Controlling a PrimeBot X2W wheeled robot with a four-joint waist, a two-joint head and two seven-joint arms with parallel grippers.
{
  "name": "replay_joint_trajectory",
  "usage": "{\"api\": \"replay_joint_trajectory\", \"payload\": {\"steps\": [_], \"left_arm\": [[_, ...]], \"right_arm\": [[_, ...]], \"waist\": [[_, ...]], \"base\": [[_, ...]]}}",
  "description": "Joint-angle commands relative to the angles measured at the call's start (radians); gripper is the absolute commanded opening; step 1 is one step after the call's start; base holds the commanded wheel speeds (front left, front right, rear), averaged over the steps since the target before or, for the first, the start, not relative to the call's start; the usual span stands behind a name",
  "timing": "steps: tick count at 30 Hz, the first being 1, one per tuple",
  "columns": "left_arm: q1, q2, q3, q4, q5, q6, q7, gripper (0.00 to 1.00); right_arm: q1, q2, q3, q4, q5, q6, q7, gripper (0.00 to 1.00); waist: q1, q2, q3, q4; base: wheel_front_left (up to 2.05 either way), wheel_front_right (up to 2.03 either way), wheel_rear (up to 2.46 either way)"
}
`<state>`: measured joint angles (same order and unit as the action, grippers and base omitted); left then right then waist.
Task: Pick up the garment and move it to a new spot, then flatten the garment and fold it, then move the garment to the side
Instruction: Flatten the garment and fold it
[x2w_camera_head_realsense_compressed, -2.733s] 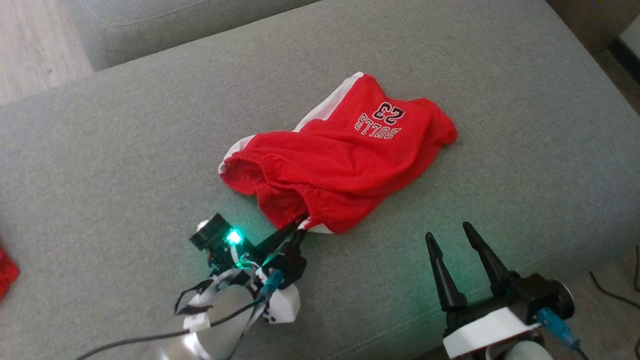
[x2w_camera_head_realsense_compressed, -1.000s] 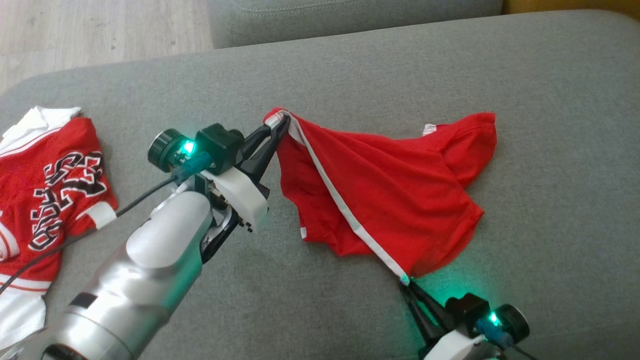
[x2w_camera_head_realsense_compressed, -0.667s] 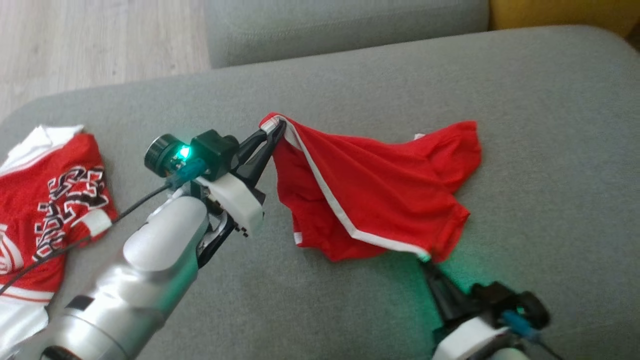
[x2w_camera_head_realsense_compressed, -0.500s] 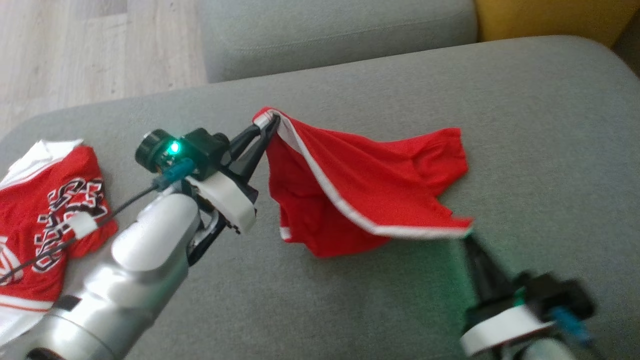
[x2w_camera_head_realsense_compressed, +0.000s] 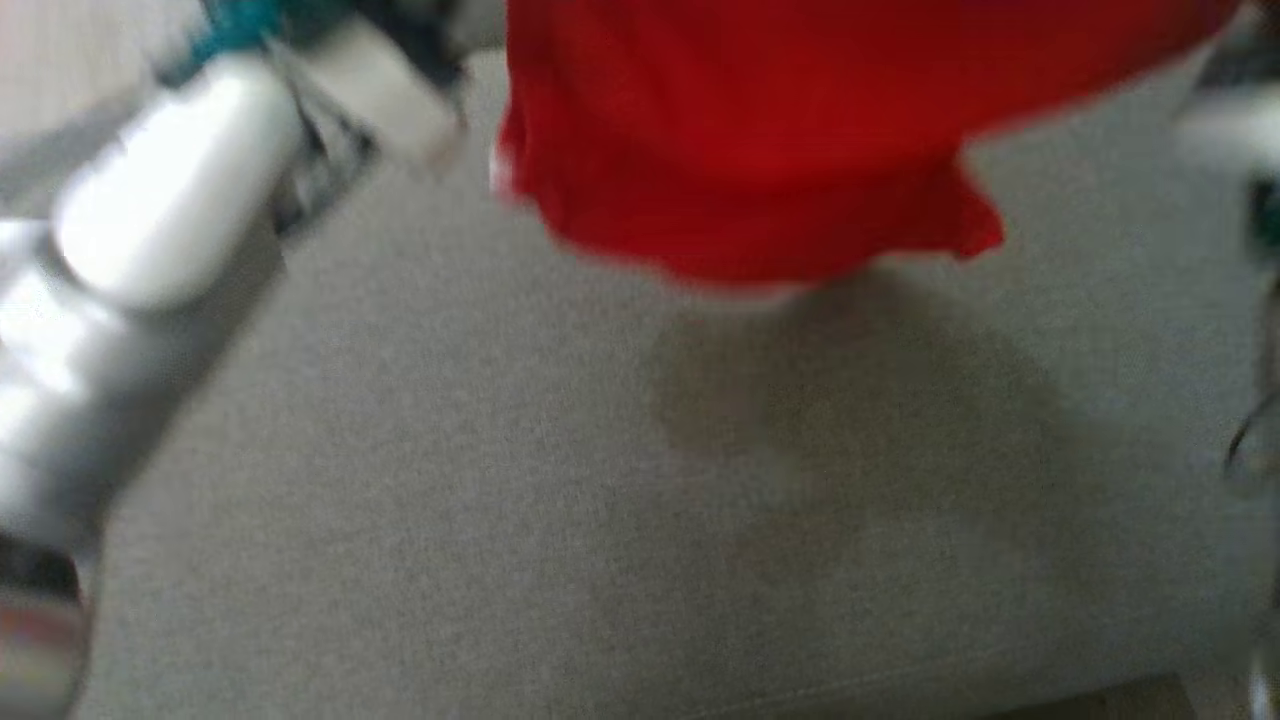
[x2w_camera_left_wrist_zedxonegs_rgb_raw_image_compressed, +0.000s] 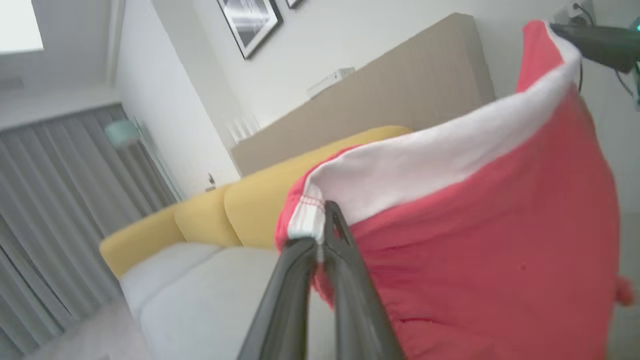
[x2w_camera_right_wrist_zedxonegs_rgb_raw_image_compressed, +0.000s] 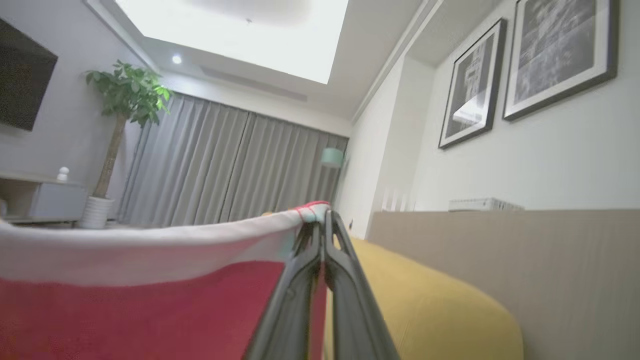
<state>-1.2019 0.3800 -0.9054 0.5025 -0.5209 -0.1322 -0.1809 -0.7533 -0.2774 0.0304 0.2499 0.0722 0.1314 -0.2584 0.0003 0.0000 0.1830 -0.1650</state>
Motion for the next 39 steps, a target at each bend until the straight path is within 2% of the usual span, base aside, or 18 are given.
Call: {"api": "replay_joint_trajectory", "payload": {"steps": [1,6,10,14,19,22,25,29,31,34,39], "left_arm": [[-0.106,0.035,0.043,-0.001,0.021,0.002,-0.019,0.0],[-0.282,0.001,0.086,0.043,0.079,0.004,-0.076,0.0],[-0.248,0.029,0.122,-0.086,0.135,0.003,-0.08,0.0],[-0.04,0.087,0.101,-0.24,0.189,0.003,-0.081,0.0],[0.271,0.118,0.02,-0.355,0.209,0.002,-0.081,0.0],[0.446,0.125,-0.048,-0.371,0.219,0.006,-0.081,0.0],[0.589,0.115,-0.096,-0.398,0.214,0.028,-0.081,0.0],[0.709,0.117,-0.148,-0.427,0.221,0.059,-0.081,0.0],[0.743,0.113,-0.144,-0.445,0.199,0.08,-0.079,0.0],[0.759,0.103,-0.132,-0.463,0.164,0.085,-0.079,0.0],[0.707,0.055,-0.085,-0.465,0.075,0.06,-0.075,0.0]], "right_arm": [[-0.073,-0.014,0.015,-0.005,0.017,-0.001,-0.003,0.0],[-0.321,-0.053,0.016,0.036,0.034,-0.001,-0.003,0.0],[-0.316,-0.081,0.017,-0.031,0.041,-0.001,-0.003,0.0],[-0.151,-0.101,-0.01,-0.118,0.048,-0.001,-0.003,0.0],[0.176,-0.097,-0.095,-0.226,0.029,-0.001,-0.003,0.0],[0.412,-0.042,-0.174,-0.299,0.017,-0.001,-0.003,0.0],[0.632,0.037,-0.262,-0.391,0.02,-0.001,-0.003,0.0],[0.841,0.113,-0.313,-0.493,0.023,-0.001,-0.003,0.0],[0.9,0.123,-0.316,-0.518,0.012,-0.001,-0.003,0.0],[0.916,0.126,-0.314,-0.521,0.005,-0.001,-0.003,0.0],[0.791,0.112,-0.31,-0.436,-0.012,-0.001,0.021,0.0]], "waist": [[-0.0003,0.0,0.103,0.003],[-0.0003,0.0,0.19,0.006],[-0.0003,0.0,0.223,0.02],[-0.0003,0.0,0.224,0.04],[-0.0003,0.0,0.191,0.066],[-0.0003,0.0,0.15,0.07],[-0.0003,0.0,0.126,0.072],[-0.0003,0.0,0.111,0.072],[-0.0003,0.0,0.109,0.076],[-0.0003,0.0,0.109,0.086],[-0.0003,0.0,0.14,0.127]], "base": [[0.0,0.0,0.0],[0.0,0.0,0.0],[0.0,0.0,0.0],[0.0,0.0,0.0],[0.0,0.0,0.0],[0.0,0.0,0.0],[0.0,0.0,0.0],[0.0,0.0,0.0],[0.0,0.0,0.0],[0.0,0.0,0.0],[0.0,0.0,0.0]]}}
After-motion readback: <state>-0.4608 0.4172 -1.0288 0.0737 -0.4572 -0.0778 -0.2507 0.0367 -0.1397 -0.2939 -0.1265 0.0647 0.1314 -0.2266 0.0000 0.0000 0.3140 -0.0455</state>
